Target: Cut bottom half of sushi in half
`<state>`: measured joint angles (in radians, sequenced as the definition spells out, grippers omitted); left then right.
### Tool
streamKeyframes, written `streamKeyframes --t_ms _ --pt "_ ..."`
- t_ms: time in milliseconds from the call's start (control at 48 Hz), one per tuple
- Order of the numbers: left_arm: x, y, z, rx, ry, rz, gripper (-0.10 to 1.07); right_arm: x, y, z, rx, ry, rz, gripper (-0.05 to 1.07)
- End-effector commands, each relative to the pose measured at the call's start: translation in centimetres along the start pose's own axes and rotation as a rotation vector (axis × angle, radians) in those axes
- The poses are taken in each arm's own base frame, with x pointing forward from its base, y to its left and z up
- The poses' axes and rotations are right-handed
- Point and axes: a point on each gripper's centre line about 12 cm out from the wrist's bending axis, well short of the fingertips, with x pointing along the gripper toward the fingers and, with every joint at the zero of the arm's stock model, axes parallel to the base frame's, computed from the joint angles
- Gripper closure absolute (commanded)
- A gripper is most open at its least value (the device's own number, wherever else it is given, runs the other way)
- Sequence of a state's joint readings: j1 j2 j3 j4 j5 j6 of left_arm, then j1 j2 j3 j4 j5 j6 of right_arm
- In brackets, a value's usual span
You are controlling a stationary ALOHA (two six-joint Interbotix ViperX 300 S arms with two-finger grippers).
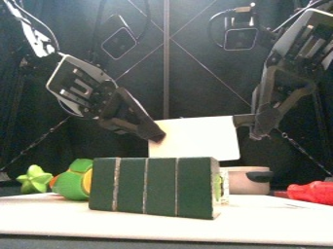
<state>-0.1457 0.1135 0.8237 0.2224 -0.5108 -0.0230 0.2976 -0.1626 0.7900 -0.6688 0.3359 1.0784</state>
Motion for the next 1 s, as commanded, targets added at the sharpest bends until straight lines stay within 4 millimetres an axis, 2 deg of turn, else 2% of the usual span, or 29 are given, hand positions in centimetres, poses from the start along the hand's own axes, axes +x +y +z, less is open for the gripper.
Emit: streamKeyframes --t_ms 0,979 --pt "0.27 -0.44 1.02 0.007 -0.037 -0.008 0.69 -0.28 0.20 1.28 0.015 -0.032 0.010 0.65" --pt "0.33 -0.06 1.21 -0.001 -0.042 0.003 0.69 -0.51 -0.14 1.60 0.002 -0.042 -0.001 0.65"
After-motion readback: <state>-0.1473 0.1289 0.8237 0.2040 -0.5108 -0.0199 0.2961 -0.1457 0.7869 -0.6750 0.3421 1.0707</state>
